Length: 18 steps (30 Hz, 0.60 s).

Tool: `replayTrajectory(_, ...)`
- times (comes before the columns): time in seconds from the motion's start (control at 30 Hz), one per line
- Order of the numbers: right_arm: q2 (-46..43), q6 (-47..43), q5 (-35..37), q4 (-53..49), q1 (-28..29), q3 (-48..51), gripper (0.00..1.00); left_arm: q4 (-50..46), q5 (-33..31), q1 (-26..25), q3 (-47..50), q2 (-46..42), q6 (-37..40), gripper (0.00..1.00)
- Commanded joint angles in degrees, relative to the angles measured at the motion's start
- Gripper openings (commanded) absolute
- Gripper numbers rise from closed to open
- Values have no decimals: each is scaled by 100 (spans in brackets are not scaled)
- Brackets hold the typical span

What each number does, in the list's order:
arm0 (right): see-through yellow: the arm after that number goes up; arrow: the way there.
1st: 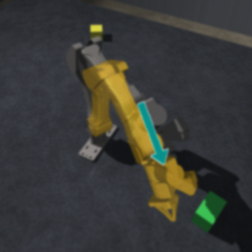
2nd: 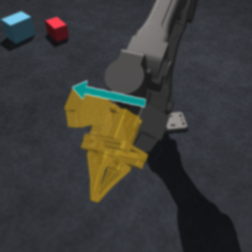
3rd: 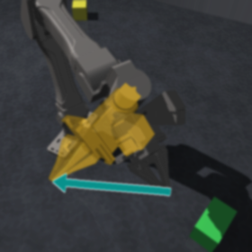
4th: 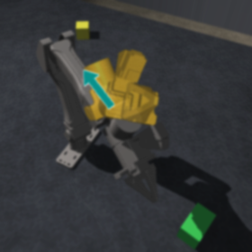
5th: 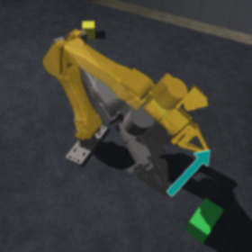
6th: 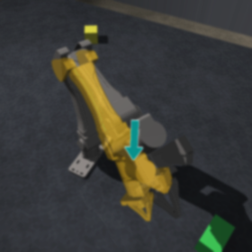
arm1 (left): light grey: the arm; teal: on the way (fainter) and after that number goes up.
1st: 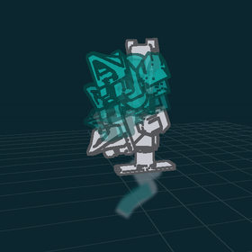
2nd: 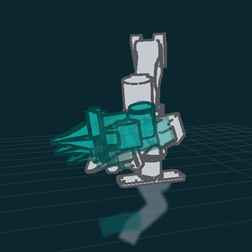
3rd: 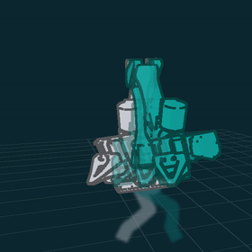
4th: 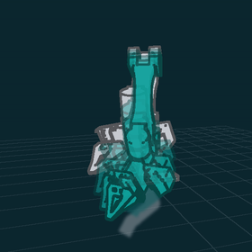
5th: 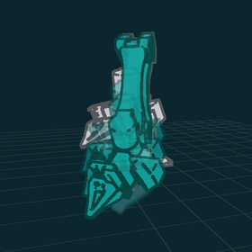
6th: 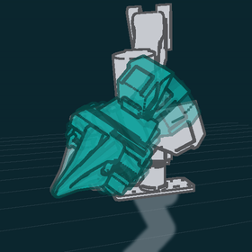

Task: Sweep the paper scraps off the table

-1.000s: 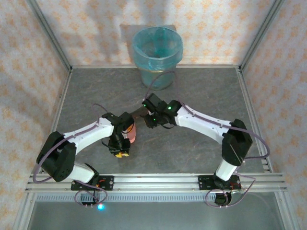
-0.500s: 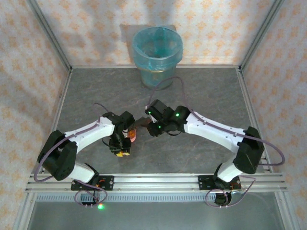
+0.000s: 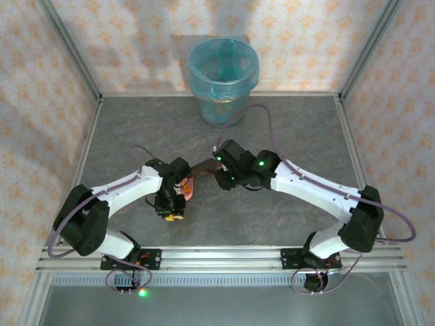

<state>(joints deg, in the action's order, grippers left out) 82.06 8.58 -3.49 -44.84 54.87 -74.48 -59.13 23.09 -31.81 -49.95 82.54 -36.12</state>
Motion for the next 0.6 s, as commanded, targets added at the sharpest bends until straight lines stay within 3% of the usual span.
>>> replayTrajectory(0.0, -743, 224, 823, 486, -232, 232, 0, -45, -303, 33, -67, -214, -35, 0)
replayTrajectory(0.27, -1964, 1170, 127, 2004, -1948, 1670, 0, -125, -505, -58, -305, -544, -75, 0)
replayTrajectory(0.57, -2470, 1782, 15, 3904, -2280, 3292, 0, -559, -620, -327, -1215, -901, -302, 0)
